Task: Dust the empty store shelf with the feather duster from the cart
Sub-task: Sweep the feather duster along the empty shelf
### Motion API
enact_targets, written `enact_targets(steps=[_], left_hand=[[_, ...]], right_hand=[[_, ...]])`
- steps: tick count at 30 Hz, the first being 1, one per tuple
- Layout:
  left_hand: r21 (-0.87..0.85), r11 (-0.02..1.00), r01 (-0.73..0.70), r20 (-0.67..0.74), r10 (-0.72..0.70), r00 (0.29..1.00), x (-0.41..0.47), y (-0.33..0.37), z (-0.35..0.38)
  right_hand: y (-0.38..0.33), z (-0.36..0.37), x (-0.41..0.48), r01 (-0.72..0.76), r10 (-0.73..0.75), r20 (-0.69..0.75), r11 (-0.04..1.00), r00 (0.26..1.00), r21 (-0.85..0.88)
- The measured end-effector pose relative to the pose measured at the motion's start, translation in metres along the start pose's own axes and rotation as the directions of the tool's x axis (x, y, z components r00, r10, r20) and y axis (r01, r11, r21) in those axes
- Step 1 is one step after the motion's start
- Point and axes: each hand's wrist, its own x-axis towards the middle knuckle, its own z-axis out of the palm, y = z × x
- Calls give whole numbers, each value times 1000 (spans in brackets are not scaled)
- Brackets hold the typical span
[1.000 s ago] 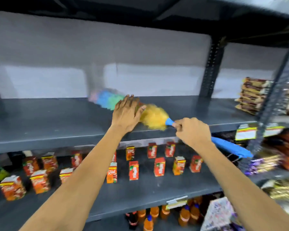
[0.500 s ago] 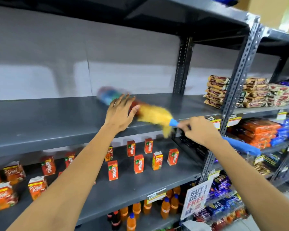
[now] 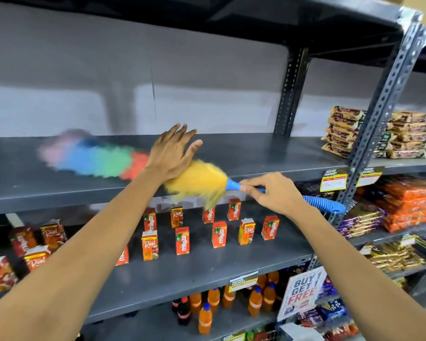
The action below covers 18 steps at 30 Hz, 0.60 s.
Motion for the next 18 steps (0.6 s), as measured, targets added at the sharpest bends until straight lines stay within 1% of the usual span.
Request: enact_targets(steps=[2, 5, 7, 10, 12, 13, 15, 17, 18], left_hand=[[-15, 1000, 10, 31, -10, 999, 3, 6, 4], [-43, 998, -39, 50, 41, 998, 9, 27, 9], [-63, 993, -103, 46, 106, 993, 10, 45, 14], [-73, 970, -231, 42, 234, 971, 9, 76, 26], [-79, 951, -300, 64, 305, 950, 7, 97, 37], [-89, 943, -320, 78, 327, 942, 6, 107, 43], [-111, 926, -360, 108, 371, 922, 2, 130, 61], [-126, 900, -417, 124, 432, 894, -6, 153, 82], [-137, 884, -447, 129, 464, 877, -11, 165, 92]], right_hand=[[-4, 0, -7, 8, -10, 32, 998, 999, 70], [-9, 4, -23, -32, 13, 95, 979, 995, 200], [-4, 5, -37, -79, 30, 154, 944, 988, 319], [18, 5, -68, -116, 7, 231, 879, 973, 463], [39, -1, -96, -199, 41, 287, 813, 957, 547], [51, -6, -112, -238, 60, 315, 787, 947, 568], [79, -15, -145, -317, 104, 380, 767, 919, 557], [107, -26, -181, -434, 206, 456, 761, 866, 481], [120, -31, -199, -489, 265, 490, 769, 830, 412]])
